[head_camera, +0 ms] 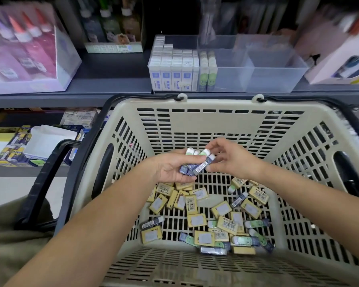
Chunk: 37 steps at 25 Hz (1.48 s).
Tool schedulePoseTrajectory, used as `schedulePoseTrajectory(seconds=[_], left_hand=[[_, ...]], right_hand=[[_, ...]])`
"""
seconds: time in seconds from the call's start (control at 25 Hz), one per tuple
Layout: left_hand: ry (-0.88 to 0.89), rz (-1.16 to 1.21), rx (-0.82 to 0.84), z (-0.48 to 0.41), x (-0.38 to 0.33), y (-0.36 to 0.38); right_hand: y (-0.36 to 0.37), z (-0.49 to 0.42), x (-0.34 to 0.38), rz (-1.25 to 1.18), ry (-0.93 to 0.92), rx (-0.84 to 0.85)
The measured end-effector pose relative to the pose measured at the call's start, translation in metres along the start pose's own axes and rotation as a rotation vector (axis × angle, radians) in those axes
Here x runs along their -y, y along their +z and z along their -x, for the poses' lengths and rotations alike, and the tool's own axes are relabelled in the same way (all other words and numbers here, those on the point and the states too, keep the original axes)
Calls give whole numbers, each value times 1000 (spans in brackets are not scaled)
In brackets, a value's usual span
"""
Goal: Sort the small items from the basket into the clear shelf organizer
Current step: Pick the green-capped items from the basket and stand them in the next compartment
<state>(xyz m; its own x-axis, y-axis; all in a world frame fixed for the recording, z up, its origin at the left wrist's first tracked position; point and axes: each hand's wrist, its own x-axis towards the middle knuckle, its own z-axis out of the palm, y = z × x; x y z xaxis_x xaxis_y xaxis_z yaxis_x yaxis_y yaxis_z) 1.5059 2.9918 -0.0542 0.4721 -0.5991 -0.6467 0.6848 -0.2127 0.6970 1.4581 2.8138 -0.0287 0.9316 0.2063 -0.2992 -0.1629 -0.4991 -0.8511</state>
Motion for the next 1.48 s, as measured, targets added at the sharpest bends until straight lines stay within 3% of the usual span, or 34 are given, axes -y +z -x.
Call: schedulePoseTrajectory(seconds=[0.36,0.48,0.76,0.96,1.12,1.24,1.48], left_hand=[[168,97,-142,7,-18,10],[245,-24,-176,16,-35,15],[509,-67,-209,53,-90,30],[587,-22,-342,52,-131,35],[661,128,-326,46,-145,27],[659,188,-350,39,-144,20],[656,147,-382,32,-143,17]], right_hand=[[-11,-2,8,-403,107,-97],[-27,3,18,-317,69,-89],[-77,7,66,-19,-170,-175],[-126,-16,108,132,-344,-376],[-146,-44,121,236,-367,-593],[-143,-60,117,488,-292,-536],[-129,-80,102,625,-172,-351]])
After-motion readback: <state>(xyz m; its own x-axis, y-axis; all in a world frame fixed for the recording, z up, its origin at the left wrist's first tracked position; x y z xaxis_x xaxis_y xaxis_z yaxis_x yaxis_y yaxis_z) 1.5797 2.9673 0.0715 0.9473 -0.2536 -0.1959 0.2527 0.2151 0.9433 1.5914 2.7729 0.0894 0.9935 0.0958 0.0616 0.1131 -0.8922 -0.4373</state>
